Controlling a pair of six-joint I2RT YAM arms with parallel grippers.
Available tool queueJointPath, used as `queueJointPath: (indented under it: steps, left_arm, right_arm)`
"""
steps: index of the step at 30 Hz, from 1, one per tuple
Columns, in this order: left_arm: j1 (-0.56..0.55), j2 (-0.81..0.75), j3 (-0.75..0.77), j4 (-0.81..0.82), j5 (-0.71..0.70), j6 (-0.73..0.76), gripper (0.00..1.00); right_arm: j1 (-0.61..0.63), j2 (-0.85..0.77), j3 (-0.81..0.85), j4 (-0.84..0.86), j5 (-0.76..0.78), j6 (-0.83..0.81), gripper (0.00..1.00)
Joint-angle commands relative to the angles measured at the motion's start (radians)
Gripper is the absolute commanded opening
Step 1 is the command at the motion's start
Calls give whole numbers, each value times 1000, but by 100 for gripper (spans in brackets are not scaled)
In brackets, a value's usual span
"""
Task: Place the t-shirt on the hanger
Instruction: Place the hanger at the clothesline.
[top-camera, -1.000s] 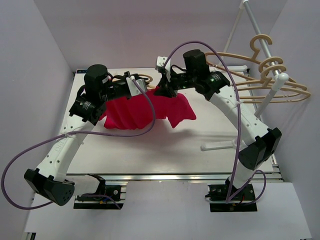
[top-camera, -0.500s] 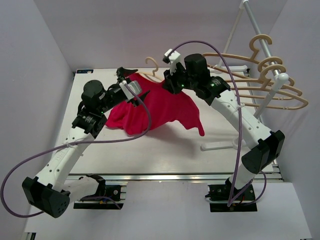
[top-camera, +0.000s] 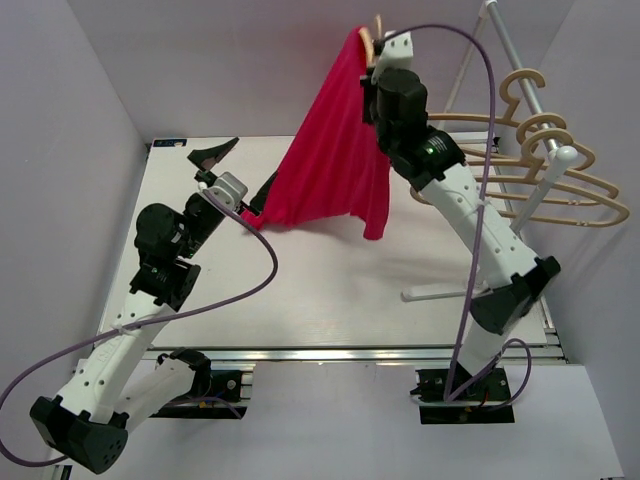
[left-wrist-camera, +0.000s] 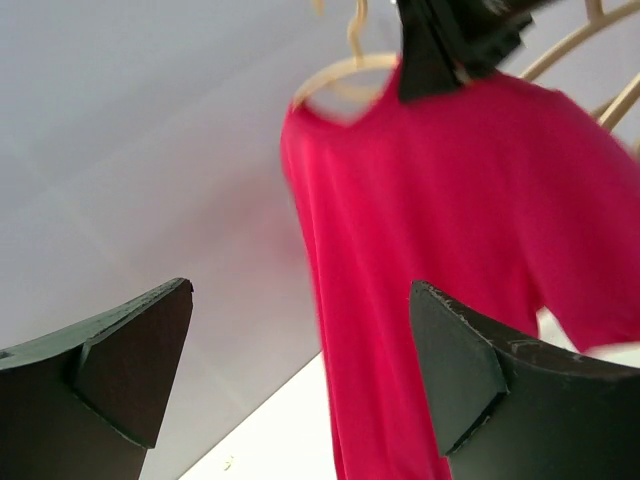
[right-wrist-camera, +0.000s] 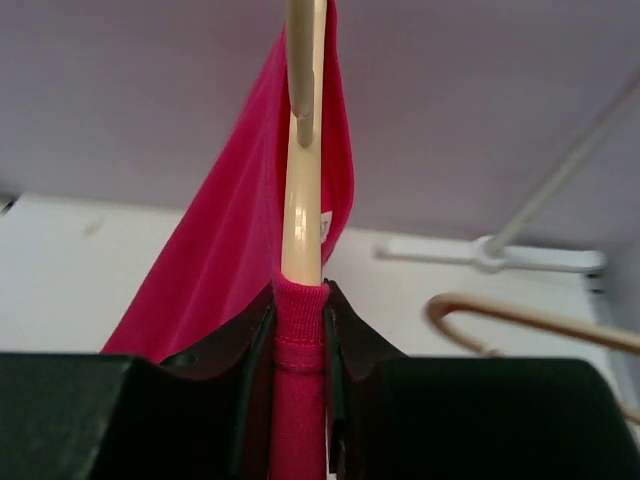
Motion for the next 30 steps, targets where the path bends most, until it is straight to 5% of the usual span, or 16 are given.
queueJointPath:
  steps: [1, 4, 6, 7, 10, 25, 30]
  left_arm:
    - [2, -23, -16, 55, -66, -55, 98]
    - [2, -17, -16, 47, -82, -64, 98]
    - [2, -14, -19, 44, -85, -69, 98]
    - [2, -11, -19, 44, -85, -72, 98]
    - [2, -8, -20, 43, -80, -72, 98]
    - [2, 44, -7, -20, -44, -43, 98]
    - [2, 62, -13, -9, -14, -35, 98]
  right_arm:
    - [31, 105, 200, 215, 448, -130, 0]
    - [74, 190, 282, 531, 697, -460, 0]
    - [88, 251, 263, 944, 813, -717, 0]
    - [88, 279, 292, 988, 826, -845, 0]
    - [85, 365, 396, 962, 837, -848, 0]
    - [-30, 419, 329, 869, 900, -591, 0]
    - [-59, 393, 279, 616, 846, -330, 0]
